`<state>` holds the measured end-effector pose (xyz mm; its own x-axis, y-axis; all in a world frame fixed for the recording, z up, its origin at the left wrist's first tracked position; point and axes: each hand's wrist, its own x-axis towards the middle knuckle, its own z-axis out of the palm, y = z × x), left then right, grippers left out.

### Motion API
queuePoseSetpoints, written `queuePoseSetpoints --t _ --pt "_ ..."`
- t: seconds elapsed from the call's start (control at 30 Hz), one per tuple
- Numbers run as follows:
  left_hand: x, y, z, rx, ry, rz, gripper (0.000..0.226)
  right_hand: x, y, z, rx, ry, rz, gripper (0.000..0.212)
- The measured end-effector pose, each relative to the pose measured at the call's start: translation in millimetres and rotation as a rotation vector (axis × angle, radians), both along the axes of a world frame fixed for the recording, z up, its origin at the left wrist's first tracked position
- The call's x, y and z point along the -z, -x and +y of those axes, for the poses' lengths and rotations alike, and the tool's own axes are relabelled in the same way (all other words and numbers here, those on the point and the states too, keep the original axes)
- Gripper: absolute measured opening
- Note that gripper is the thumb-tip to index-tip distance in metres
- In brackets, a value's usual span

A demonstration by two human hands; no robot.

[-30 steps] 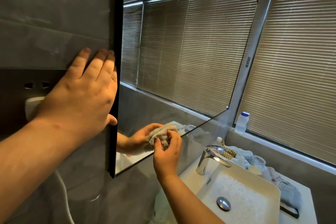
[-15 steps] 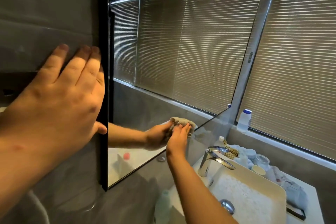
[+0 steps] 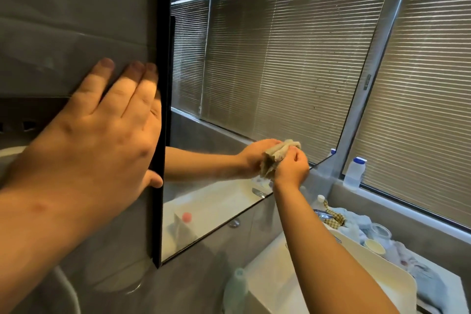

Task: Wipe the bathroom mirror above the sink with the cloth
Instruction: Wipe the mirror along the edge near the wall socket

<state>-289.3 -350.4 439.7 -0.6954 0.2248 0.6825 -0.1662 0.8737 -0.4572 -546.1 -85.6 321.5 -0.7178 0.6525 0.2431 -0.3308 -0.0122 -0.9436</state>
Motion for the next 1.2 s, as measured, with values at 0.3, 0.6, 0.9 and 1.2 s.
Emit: queuePoseSetpoints --t 0.3,0.6,0.9,1.2 --pt "4.1 6.2 -4.3 0.029 0.034 0.049 0.114 13.3 33.1 -5.6 -0.001 -0.057 -0.087 0.052" --pt "7.1 15.2 -9.0 0.057 0.05 0.061 0.125 50.6 38.4 4.5 -0.053 -0.132 -0.276 0.055" --pt "8.5 15.1 -10.2 0.076 0.069 0.079 0.129 60.3 36.8 6.4 -0.166 -0.034 -0.241 0.055" --pt "10.9 21.1 -13.7 0.075 0.048 0.047 0.137 2.5 3.9 -21.7 -0.167 -0.382 0.123 0.054"
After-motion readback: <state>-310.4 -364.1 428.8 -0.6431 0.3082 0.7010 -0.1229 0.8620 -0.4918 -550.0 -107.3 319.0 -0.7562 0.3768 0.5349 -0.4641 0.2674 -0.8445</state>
